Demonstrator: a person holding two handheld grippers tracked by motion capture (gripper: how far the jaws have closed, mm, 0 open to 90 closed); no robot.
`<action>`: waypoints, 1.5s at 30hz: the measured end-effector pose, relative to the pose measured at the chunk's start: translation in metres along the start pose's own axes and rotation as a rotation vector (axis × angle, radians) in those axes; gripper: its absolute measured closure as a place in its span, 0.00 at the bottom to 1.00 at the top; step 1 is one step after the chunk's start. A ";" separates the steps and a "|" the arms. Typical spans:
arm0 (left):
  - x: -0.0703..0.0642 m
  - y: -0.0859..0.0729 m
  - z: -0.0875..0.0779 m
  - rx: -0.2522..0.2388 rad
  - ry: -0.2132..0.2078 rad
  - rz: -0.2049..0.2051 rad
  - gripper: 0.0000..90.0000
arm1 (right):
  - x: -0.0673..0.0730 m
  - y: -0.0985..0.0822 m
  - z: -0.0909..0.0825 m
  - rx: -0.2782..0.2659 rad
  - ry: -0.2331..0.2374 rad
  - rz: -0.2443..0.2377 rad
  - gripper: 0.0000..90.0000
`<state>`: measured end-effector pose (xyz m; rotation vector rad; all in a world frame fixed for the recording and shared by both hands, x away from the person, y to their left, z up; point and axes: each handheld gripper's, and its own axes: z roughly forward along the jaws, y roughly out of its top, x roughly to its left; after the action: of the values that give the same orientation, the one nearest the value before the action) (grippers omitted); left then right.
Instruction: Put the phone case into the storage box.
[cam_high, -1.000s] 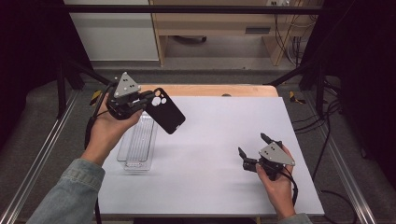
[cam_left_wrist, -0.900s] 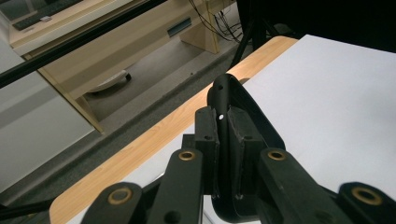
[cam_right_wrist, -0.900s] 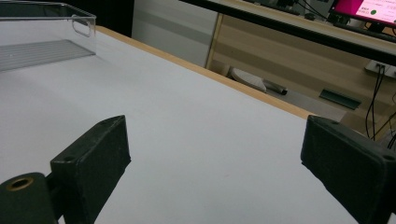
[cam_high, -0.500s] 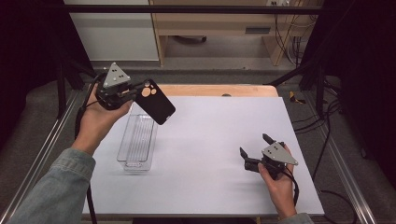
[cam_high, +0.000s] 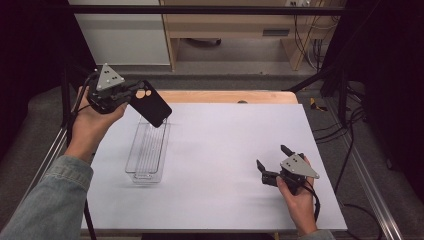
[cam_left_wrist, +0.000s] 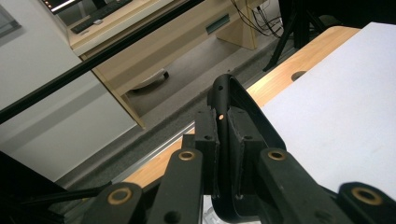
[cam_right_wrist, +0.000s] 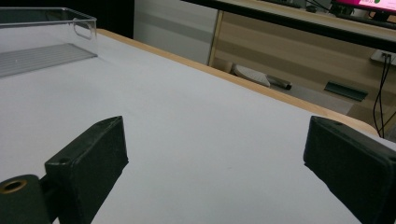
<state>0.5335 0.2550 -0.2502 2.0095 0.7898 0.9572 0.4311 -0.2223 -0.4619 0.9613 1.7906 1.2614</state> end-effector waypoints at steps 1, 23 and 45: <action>0.001 -0.001 0.001 -0.001 0.002 0.000 0.92 | 0.000 0.000 0.000 0.003 0.000 0.000 0.07; 0.003 -0.002 0.025 -0.005 0.030 0.045 0.92 | -0.008 -0.005 -0.010 -0.016 -0.024 -0.022 0.07; 0.008 -0.014 0.033 0.053 0.053 0.107 0.92 | -0.006 -0.008 -0.007 -0.003 -0.001 -0.016 0.07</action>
<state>0.5619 0.2569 -0.2731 2.0971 0.7498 1.0644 0.4263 -0.2326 -0.4665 0.9443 1.7920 1.2537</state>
